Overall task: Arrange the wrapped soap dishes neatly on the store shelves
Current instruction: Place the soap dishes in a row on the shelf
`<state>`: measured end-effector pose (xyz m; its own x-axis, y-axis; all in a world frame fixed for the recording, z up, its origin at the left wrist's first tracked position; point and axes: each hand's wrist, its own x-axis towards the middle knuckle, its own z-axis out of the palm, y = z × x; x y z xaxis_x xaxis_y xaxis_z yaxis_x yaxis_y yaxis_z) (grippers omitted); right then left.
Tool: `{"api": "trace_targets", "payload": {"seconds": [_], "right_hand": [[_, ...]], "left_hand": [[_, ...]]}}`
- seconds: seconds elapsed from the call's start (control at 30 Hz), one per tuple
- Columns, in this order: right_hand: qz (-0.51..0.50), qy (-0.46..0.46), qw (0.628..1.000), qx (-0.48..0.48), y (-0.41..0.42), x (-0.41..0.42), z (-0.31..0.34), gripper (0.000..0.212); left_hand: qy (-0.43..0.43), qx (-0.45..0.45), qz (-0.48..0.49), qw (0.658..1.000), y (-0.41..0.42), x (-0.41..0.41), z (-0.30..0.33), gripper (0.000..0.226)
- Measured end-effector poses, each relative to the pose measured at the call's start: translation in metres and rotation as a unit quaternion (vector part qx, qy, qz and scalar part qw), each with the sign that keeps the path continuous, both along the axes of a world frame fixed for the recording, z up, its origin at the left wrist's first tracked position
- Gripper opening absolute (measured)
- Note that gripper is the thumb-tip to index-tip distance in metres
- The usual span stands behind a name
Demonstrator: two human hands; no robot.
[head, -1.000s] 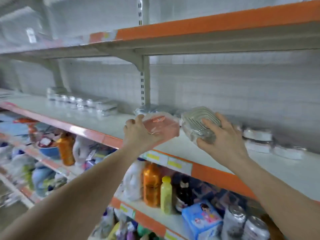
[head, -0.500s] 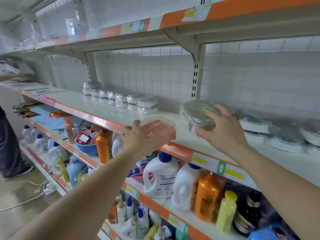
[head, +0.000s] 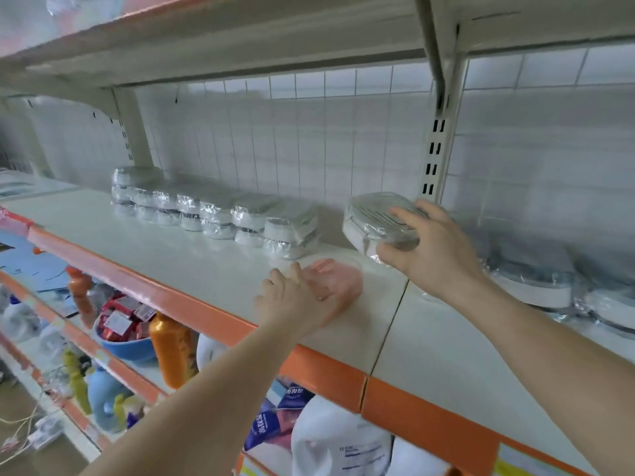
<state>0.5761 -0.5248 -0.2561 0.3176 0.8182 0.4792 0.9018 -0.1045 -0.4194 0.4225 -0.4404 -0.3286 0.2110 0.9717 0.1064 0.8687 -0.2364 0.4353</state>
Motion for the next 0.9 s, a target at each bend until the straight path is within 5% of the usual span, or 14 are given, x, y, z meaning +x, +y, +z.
{"api": "trace_targets", "payload": {"seconds": [0.13,0.33,0.6,0.9], "right_hand": [[-0.045,0.006,0.999,0.016,0.022,-0.001,-0.001,0.062],[-0.132,0.013,0.991,0.026,0.038,-0.019,0.005,0.059],[-0.231,-0.005,0.972,0.044,0.034,-0.041,0.014,0.057],[-0.257,-0.032,0.966,0.019,0.03,-0.037,0.013,0.059]], "left_hand": [[0.097,0.004,-0.114,0.989,0.042,0.001,0.012,0.103],[0.151,-0.01,-0.348,0.925,0.094,-0.017,0.026,0.091],[0.049,0.117,-0.319,0.939,0.111,0.051,-0.007,0.081],[0.008,0.065,-0.374,0.925,0.116,0.085,-0.008,0.086]]}}
